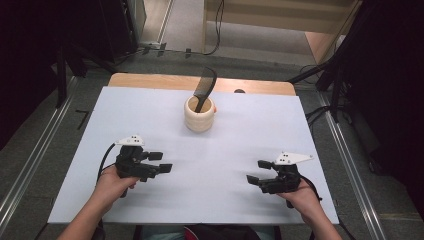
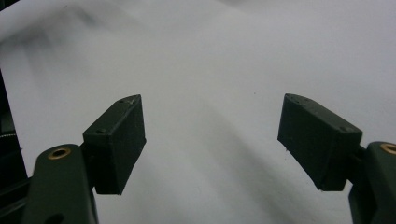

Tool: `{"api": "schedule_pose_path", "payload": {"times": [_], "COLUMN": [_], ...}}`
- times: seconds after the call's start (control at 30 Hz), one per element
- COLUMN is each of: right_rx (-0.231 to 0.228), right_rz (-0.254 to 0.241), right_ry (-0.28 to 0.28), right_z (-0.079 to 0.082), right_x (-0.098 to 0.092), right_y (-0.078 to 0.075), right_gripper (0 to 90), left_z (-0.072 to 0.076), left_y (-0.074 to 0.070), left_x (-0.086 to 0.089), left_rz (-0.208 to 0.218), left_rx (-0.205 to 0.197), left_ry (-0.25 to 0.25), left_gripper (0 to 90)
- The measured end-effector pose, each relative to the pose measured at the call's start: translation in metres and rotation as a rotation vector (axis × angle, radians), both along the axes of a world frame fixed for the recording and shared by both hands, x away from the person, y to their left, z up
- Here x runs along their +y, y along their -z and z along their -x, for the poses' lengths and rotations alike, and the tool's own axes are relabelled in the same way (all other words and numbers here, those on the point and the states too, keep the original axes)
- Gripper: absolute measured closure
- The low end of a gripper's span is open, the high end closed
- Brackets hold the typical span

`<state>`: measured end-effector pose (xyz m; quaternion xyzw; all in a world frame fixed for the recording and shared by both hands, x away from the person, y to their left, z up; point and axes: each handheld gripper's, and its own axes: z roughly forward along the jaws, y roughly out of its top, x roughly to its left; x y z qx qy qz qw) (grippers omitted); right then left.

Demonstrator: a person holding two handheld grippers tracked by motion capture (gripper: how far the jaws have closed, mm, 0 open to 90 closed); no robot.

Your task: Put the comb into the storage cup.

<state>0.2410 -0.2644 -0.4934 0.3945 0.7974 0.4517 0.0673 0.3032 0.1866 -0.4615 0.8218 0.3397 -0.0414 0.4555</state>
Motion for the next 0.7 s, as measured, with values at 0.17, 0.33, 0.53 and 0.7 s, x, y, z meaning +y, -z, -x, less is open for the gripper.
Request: {"api": "schedule_pose_path", "payload": {"times": [0.17,0.33,0.53,0.7], "right_rx": [0.004,0.009,0.012,0.010], "right_rz": [0.002,0.002,0.005,0.005], "right_ry": [0.003,0.006,0.004,0.005], "right_z": [0.000,0.000,-0.001,-0.001], "right_x": [0.000,0.000,0.000,0.000], "right_y": [0.000,0.001,0.001,0.001], "right_gripper": [21.3,21.3,21.3,21.3], "left_z": [0.004,0.008,0.011,0.013], "left_y": [0.000,0.001,0.002,0.002], "left_x": [0.005,0.008,0.013,0.017], "left_rz": [-0.008,-0.015,-0.041,-0.050], "left_rx": [0.004,0.005,0.003,0.002], "left_ry": [-0.005,-0.010,-0.015,-0.019], "left_gripper": [31.5,31.5,31.5,31.5]}}
